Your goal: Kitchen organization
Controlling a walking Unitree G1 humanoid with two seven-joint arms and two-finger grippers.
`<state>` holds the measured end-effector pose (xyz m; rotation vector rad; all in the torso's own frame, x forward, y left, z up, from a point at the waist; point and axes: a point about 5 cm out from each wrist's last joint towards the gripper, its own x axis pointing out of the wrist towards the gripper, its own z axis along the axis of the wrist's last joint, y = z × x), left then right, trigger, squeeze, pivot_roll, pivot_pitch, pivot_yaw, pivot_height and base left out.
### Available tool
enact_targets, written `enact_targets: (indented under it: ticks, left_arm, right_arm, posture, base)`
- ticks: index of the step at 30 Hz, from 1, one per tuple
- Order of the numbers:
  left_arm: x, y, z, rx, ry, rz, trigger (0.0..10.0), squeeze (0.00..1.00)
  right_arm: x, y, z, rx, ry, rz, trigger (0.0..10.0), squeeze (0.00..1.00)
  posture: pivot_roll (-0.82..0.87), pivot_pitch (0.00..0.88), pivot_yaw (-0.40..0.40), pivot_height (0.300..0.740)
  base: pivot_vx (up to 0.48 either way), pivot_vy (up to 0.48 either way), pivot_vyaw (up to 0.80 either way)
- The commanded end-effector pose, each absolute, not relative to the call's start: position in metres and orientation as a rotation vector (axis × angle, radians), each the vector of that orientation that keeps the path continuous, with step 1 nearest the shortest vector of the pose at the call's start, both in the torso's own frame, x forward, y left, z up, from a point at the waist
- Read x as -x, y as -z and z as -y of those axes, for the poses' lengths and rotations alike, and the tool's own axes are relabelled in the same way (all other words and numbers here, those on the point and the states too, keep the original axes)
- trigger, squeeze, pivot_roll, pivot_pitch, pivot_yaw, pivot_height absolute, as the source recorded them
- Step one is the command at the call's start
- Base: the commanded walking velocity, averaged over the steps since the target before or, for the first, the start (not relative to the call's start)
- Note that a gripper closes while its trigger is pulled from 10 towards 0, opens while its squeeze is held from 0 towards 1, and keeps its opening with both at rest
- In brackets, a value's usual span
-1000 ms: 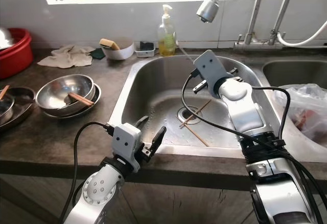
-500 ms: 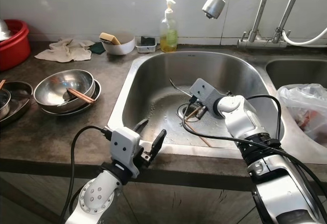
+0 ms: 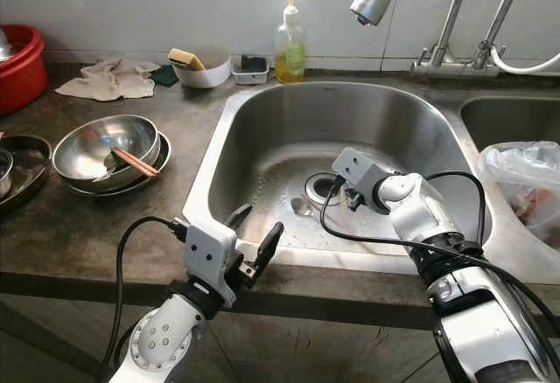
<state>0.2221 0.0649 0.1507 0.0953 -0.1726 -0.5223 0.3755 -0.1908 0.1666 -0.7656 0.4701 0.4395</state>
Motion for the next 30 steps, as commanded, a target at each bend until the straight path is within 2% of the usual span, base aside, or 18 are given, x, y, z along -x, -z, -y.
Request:
enact_targets:
  ticks: [1, 4, 5, 12, 17, 19, 25, 30]
  left_arm:
    - [-0.222, -0.145, -0.066, -0.104, 0.515, 0.136, 10.0, 0.00]
    - [-0.222, -0.145, -0.066, -0.105, 0.516, 0.137, 10.0, 0.00]
    - [-0.223, -0.145, -0.066, -0.105, 0.517, 0.138, 10.0, 0.00]
    - [-0.228, -0.147, -0.067, -0.113, 0.507, 0.150, 10.0, 0.00]
    - [-0.230, -0.146, -0.067, -0.114, 0.505, 0.150, 10.0, 0.00]
    - [-0.230, -0.146, -0.067, -0.114, 0.505, 0.150, 10.0, 0.00]
    - [-0.233, -0.147, -0.069, -0.117, 0.504, 0.155, 10.0, 0.00]
    - [-0.237, -0.149, -0.073, -0.126, 0.492, 0.167, 10.0, 0.00]
  right_arm:
    - [-0.377, -0.171, 0.190, 0.750, -0.428, -0.444, 10.0, 1.00]
    - [-0.377, -0.173, 0.189, 0.731, -0.420, -0.431, 10.0, 1.00]
    - [-0.378, -0.177, 0.188, 0.724, -0.412, -0.405, 10.0, 0.00]
    - [-0.381, -0.212, 0.181, 0.578, -0.322, -0.176, 10.0, 0.00]
    - [-0.367, -0.237, 0.176, 0.408, -0.238, 0.036, 10.0, 0.00]
    - [-0.367, -0.237, 0.176, 0.408, -0.238, 0.036, 10.0, 0.00]
    - [-0.342, -0.243, 0.174, 0.298, -0.184, 0.159, 10.0, 0.00]
    - [-0.304, -0.241, 0.169, 0.151, -0.107, 0.288, 10.0, 0.00]
  posture:
    - [0.14, 0.131, -0.003, 0.740]
    - [0.14, 0.123, -0.005, 0.740]
    - [0.13, 0.118, -0.004, 0.740]
    - [0.13, 0.101, -0.006, 0.740]
    - [0.11, 0.093, 0.008, 0.740]
    - [0.11, 0.093, 0.008, 0.740]
    - [0.11, 0.086, 0.019, 0.740]
    - [0.10, 0.081, 0.027, 0.740]
  base:
    - [0.000, 0.000, 0.00]
    - [0.000, 0.000, 0.00]
    - [0.000, 0.000, 0.00]
    - [0.000, 0.000, 0.00]
    - [0.000, 0.000, 0.00]
    - [0.000, 0.000, 0.00]
    - [0.000, 0.000, 0.00]
    - [0.000, 0.000, 0.00]
